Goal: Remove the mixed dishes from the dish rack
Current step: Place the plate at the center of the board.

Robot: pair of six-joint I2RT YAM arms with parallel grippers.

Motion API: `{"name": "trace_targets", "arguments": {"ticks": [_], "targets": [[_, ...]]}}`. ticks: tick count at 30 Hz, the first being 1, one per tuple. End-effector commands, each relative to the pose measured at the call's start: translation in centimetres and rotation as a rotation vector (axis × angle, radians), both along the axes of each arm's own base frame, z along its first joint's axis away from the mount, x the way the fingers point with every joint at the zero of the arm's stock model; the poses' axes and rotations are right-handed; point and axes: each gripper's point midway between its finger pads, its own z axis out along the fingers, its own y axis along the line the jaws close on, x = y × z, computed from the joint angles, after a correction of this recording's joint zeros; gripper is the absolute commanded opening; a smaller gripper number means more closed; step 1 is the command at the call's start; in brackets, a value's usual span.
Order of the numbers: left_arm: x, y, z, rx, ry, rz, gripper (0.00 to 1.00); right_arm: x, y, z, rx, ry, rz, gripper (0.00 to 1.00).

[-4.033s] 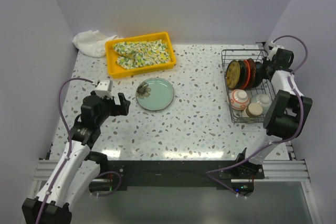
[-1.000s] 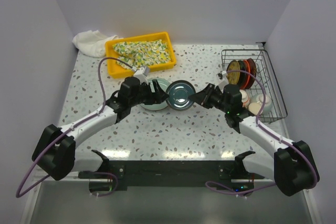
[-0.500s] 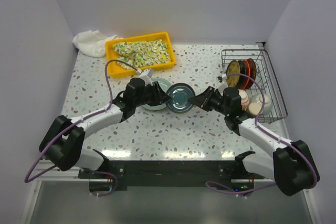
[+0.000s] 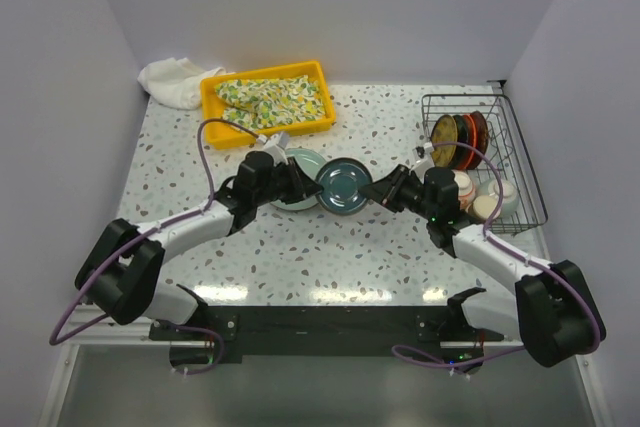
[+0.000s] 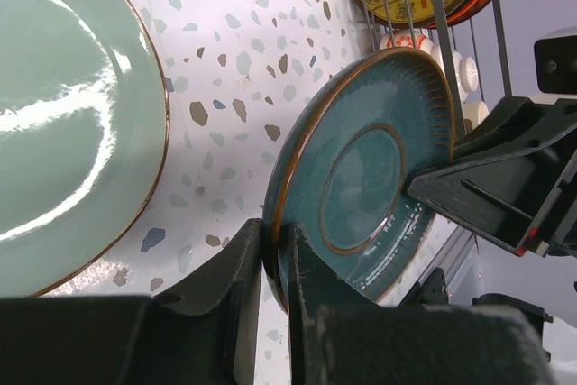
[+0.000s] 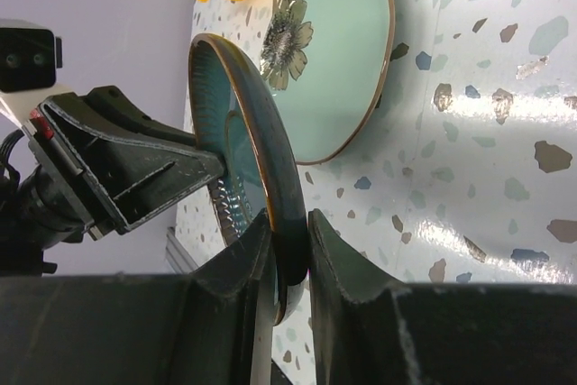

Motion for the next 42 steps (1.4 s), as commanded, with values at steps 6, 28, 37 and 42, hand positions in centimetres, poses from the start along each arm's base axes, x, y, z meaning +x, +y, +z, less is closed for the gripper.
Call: {"name": "trace_targets", "arguments": {"ticks": [6,28,37,42], "targets": [[0.8,0.8,3.8,-0.07,-0.124,0.008,0.0,0.5,0.1,2.4,-0.026,-0.106,0.003,0.69],[8.0,9.9,0.4,0.016,0.0,0.285,0.0,0.3,-4.3,4.1,-0.336,-0.222,-0.088,0.98],[10.1,10.8,-2.8,0.064,0.082,0.31,0.0,-0.1,-5.8,4.7,-0.368,-0.259,-0.144,0.98],[10.6,10.9,-4.4,0.085,0.123,0.305,0.0,-0.2,-6.4,4.5,-0.413,-0.254,-0.15,0.98]]}}
